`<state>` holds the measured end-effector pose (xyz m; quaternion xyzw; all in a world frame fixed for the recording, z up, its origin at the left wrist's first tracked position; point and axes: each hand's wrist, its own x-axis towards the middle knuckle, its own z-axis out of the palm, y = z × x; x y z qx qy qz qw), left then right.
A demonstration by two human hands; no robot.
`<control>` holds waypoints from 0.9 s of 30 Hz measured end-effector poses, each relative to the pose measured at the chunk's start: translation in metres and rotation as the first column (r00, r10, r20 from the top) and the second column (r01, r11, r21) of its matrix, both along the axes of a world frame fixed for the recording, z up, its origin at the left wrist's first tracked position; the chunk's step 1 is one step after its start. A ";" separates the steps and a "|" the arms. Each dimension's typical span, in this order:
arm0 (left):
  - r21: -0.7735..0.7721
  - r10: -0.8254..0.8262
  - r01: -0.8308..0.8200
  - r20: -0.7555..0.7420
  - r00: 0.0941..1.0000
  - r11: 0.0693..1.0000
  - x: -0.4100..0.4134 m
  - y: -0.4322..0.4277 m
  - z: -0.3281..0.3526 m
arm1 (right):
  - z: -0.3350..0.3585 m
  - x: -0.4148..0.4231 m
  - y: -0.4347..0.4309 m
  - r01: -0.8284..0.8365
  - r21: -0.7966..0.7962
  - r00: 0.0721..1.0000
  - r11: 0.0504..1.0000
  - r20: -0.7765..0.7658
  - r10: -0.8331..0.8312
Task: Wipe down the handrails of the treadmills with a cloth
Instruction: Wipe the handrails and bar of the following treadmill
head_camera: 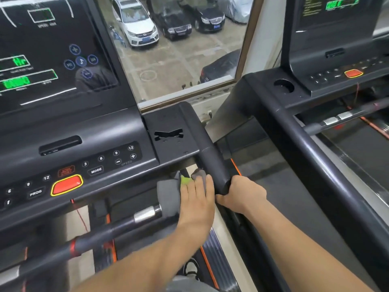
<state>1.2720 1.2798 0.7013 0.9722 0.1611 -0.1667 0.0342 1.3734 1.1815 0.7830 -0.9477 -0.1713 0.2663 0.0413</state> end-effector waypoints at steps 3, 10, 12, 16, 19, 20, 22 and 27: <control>0.133 -0.136 0.114 0.176 0.975 0.985 0.001 0.006 -0.004 | -0.001 -0.001 -0.002 0.003 0.002 1.000 1.000 0.008 -0.003; -0.482 -0.137 0.117 -0.007 0.991 0.868 0.029 0.082 0.010 | 0.001 -0.001 -0.001 0.005 -0.024 1.000 1.000 0.005 -0.005; -0.681 -0.021 -0.038 -0.079 0.997 0.731 0.036 0.098 0.002 | 0.000 0.000 -0.001 0.013 -0.014 1.000 1.000 -0.006 -0.014; -0.587 0.014 -0.022 -0.018 1.000 0.810 0.025 0.086 0.008 | -0.001 -0.004 -0.002 0.018 -0.024 0.999 1.000 0.028 -0.017; -0.002 -0.098 0.103 0.285 0.953 0.995 -0.012 0.065 0.014 | -0.004 -0.007 -0.002 0.025 -0.039 0.999 0.999 0.041 -0.023; 0.080 -0.117 0.096 0.312 0.943 0.992 -0.023 0.060 0.014 | -0.005 -0.007 -0.002 0.031 -0.037 0.999 0.999 0.041 -0.030; 0.096 -0.114 0.087 0.328 0.938 0.992 -0.037 0.056 0.005 | -0.005 -0.006 -0.001 0.039 -0.039 0.999 0.998 0.039 -0.037; -0.209 0.024 0.022 0.213 0.977 0.978 0.000 0.066 0.023 | -0.003 -0.004 0.003 0.034 -0.062 0.999 0.997 0.022 -0.033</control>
